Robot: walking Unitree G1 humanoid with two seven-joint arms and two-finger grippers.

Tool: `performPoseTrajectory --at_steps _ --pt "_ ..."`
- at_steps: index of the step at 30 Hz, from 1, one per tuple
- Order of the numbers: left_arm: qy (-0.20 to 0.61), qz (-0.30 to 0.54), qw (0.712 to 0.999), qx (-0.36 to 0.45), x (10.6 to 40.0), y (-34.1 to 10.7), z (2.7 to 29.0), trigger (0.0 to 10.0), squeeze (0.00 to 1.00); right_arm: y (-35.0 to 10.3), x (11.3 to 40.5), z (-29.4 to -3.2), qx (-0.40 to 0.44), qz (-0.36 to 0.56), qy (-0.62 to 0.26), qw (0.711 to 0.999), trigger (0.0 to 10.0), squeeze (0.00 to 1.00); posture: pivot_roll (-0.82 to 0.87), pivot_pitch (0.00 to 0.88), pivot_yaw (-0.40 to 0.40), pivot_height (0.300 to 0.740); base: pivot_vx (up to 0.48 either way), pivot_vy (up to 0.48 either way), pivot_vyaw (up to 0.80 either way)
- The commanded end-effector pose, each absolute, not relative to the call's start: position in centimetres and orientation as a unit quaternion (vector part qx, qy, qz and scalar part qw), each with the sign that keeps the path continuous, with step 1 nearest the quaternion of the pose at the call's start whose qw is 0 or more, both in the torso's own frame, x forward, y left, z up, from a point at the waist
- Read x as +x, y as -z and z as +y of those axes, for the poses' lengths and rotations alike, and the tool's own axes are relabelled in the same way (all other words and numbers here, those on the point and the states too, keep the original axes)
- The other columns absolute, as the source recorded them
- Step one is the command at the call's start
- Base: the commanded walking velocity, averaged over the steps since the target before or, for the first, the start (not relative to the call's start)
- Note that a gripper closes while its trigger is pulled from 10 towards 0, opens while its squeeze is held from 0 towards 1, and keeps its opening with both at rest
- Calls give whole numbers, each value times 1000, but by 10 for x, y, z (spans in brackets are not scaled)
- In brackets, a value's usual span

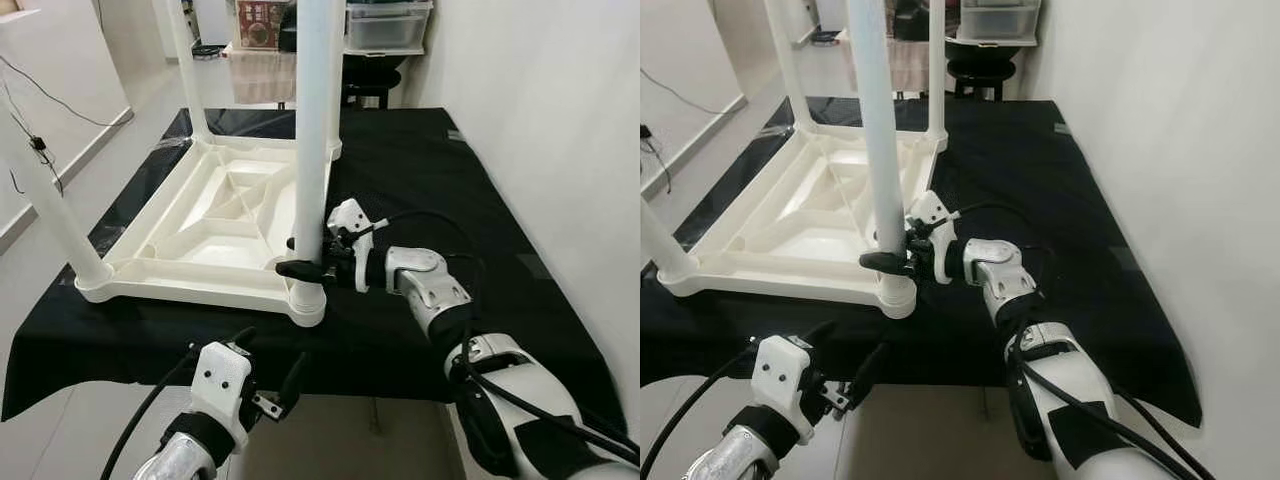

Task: Building children table

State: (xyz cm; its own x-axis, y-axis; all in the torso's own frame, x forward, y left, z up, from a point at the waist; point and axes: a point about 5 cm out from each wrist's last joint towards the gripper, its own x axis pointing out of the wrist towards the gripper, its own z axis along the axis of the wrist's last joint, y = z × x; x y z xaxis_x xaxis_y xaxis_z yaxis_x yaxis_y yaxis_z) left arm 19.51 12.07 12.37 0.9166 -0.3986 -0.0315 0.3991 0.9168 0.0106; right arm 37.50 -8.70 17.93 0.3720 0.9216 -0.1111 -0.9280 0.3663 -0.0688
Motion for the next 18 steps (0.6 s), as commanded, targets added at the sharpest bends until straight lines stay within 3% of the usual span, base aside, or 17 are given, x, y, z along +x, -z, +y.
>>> performPoseTrajectory --at_steps 1,5,6,7,8,9,10,11,12,14,18 --pt "200 17 980 14 194 -123 122 10000 0 -179 374 -97 -42 16 -556 830 0 0 30 51 -26 740 0 0 0" --pt "197 17 980 15 194 -123 123 10000 0 -175 372 -105 -53 22 -556 830 0 0 19 56 -28 740 0 0 0" --pt "193 15 981 15 194 -124 125 10000 0 -166 370 -110 -57 50 -525 848 0 0 7 65 -36 740 0 0 0" --pt "192 14 981 14 194 -124 126 10000 0 -162 374 -106 -59 54 -440 895 0 0 3 69 -37 740 0 0 0" --pt "191 13 981 14 194 -125 126 10000 0 -160 377 -103 -60 54 -374 924 0 0 3 69 -37 740 0 0 0" --pt "191 13 981 14 194 -125 126 10000 0 -160 377 -103 -60 54 -374 924 0 0 3 69 -37 740 0 0 0" --pt "192 11 981 12 194 -126 127 10000 0 -149 367 -91 1 82 -283 956 0 0 -6 87 -29 740 0 0 0" --pt "192 11 981 12 194 -126 127 10000 0 -149 367 -91 1 82 -283 956 0 0 -6 87 -29 740 0 0 0" --pt "194 9 981 11 195 -127 127 10000 0 -141 350 -76 11 86 -256 963 0 0 1 85 -29 740 0 0 0" --pt "198 7 980 10 197 -127 127 10000 0 -129 329 -52 3 89 -291 953 0 0 2 73 -17 740 0 0 0" --pt "198 8 980 8 198 -127 128 10000 0 -136 342 -56 -6 57 -280 958 0 0 0 74 -17 740 0 0 0"
